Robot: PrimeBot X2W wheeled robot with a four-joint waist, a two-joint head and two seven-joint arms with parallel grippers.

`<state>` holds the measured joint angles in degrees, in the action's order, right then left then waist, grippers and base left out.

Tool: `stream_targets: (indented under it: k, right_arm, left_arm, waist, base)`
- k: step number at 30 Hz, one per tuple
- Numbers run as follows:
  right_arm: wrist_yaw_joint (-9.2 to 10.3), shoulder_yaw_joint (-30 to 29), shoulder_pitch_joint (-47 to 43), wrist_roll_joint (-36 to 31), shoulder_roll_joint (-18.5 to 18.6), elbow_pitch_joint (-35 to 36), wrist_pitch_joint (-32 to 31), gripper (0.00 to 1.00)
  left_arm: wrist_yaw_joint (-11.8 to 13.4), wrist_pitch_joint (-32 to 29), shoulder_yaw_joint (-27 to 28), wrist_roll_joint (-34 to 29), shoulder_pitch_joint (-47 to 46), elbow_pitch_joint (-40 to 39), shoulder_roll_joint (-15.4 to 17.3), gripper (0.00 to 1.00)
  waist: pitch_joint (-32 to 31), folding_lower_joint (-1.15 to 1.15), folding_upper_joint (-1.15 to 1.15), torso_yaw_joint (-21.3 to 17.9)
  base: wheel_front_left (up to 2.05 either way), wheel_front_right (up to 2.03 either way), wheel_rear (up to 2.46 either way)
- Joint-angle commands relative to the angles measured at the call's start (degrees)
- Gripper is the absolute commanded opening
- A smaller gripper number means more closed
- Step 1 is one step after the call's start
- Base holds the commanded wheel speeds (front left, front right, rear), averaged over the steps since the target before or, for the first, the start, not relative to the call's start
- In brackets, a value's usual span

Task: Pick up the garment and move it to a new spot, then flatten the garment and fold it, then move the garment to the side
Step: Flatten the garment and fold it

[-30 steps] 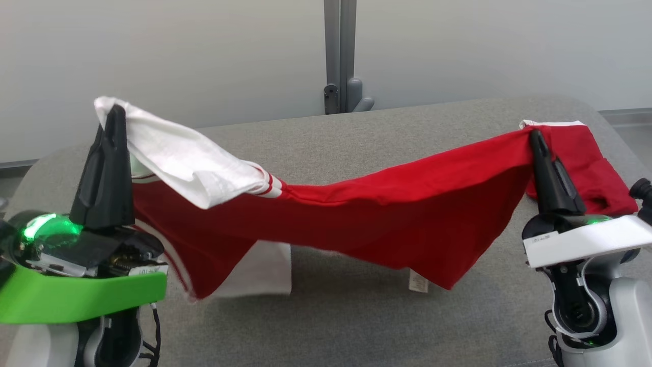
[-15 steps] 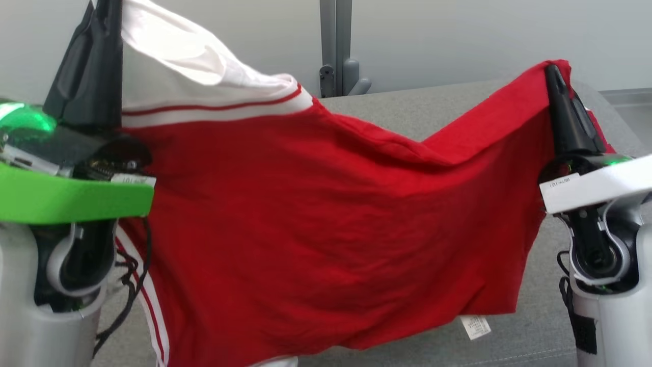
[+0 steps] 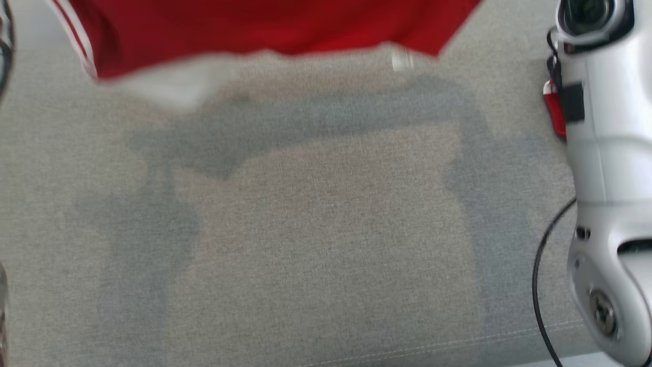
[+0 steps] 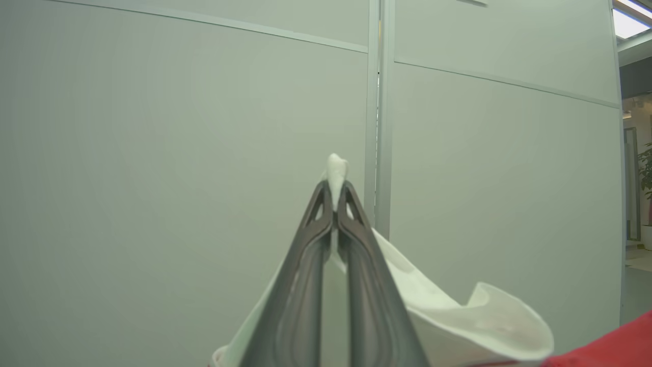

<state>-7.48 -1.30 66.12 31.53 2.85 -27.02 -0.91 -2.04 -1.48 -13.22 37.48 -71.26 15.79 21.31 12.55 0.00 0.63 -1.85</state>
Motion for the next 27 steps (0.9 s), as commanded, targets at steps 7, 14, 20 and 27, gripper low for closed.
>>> stream_targets:
  k: [7,14,20,27]
  right_arm:
    - [0.00,3.93,15.08,-2.37,0.03,-19.17,13.88,0.00]
    - [0.00,8.91,13.15,1.15,0.17,-27.17,15.94,0.00]
    - [0.00,10.25,8.67,2.91,0.13,-24.61,16.10,0.00]
    - [0.00,12.32,1.29,5.34,1.16,-19.15,16.13,0.00]
  left_arm:
    - [-2.76,10.53,-2.65,-4.82,-11.58,12.89,-2.94,0.00]
    - [-3.80,15.44,-2.13,-3.50,-8.46,21.14,-5.25,0.00]
    - [-5.02,16.72,-0.10,-1.52,-4.34,22.03,-5.46,0.00]
    - [-5.45,16.65,4.41,1.48,6.78,7.95,-3.98,0.00]
  waist:
    - [12.13,0.00,-0.63,1.03]
    - [18.70,0.00,-0.63,1.88]
    - [20.65,0.00,-0.63,1.71]
    - [18.98,0.00,-0.63,0.99]
  base:
    - [0.00,0.00,0.00]
    - [0.00,0.00,0.00]
    - [0.00,0.00,0.00]
    - [0.00,0.00,0.00]
